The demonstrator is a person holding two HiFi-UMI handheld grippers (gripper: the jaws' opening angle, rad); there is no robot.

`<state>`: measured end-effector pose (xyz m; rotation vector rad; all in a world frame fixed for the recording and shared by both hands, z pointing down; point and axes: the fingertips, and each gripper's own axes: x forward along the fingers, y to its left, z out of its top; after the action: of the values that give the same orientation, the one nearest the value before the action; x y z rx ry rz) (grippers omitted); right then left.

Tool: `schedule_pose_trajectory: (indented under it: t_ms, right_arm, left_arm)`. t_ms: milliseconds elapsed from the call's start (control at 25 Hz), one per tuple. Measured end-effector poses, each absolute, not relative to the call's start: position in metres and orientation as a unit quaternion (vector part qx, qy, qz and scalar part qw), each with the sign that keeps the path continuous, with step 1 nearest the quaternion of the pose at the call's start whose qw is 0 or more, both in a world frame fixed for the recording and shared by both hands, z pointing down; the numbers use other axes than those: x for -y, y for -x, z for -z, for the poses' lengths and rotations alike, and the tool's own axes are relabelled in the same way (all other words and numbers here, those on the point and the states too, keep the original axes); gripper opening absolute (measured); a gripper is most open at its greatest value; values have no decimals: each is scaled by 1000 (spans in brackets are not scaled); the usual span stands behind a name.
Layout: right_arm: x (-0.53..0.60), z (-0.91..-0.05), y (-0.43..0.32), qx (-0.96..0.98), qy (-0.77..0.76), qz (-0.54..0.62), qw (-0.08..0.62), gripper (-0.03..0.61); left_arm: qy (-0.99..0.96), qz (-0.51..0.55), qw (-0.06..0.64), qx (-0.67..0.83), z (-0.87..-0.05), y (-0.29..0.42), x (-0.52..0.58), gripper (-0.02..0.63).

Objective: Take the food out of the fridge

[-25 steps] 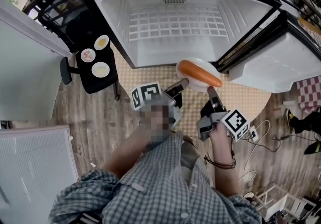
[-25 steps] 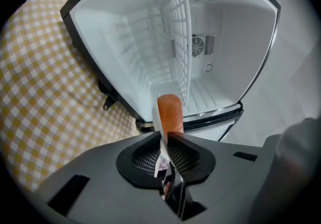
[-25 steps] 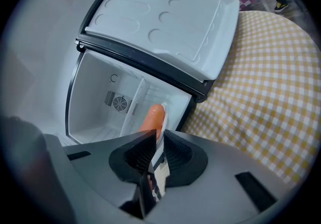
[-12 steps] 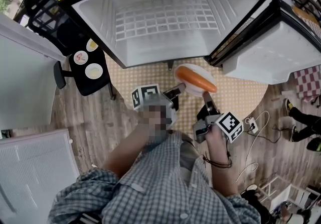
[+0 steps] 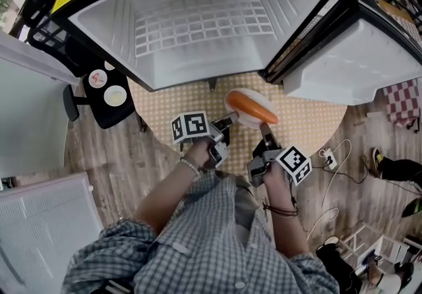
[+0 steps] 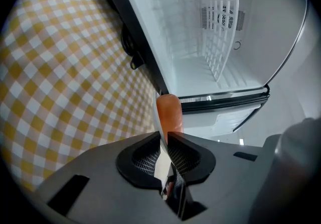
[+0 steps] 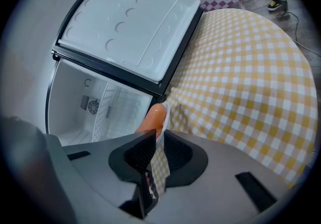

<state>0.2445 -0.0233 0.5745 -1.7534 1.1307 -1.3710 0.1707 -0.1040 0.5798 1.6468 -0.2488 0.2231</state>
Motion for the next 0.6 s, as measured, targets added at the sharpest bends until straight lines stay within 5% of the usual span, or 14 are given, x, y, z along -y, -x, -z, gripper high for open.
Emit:
schedule_pose_trajectory:
  t_ms: [600]
  right_arm:
    - [14,-616,-249,-398,657,561,308,41]
  left_arm:
    - [-723,-137,664,133,-616,-177,97,44]
